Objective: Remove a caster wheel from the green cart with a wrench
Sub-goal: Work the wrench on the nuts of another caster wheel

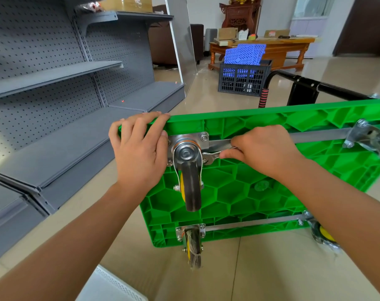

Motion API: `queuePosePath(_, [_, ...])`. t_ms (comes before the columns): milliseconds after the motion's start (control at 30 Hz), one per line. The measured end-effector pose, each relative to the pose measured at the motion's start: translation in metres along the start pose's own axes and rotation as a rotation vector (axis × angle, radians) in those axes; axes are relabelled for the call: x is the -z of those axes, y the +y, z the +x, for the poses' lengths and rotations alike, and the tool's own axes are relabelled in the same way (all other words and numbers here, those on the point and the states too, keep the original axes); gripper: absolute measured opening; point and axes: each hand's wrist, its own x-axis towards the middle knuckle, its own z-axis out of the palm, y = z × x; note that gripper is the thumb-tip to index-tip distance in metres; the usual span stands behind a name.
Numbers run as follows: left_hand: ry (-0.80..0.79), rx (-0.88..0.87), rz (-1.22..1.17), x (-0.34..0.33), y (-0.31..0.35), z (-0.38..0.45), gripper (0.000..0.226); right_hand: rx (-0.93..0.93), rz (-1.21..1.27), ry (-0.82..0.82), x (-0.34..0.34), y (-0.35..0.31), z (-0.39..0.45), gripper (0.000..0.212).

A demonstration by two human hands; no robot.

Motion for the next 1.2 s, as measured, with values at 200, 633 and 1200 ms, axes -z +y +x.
queuePosePath(200, [0.006, -0.004, -0.005, 0.002, 0.0, 0.001, 0.037, -0.048, -0.103, 0.228, -0.01, -0.005, 0.0, 0.059])
queuePosePath(633, [0.004, -0.012, -0.011, 0.001, -0.001, 0.001, 0.036, -0.09, -0.191, 0.223, -0.013, -0.007, 0.0, 0.064])
queuePosePath(1200, [0.021, -0.014, -0.02, -0.003, -0.002, 0.002, 0.034, -0.207, -0.061, 0.2, -0.028, -0.016, -0.015, 0.069])
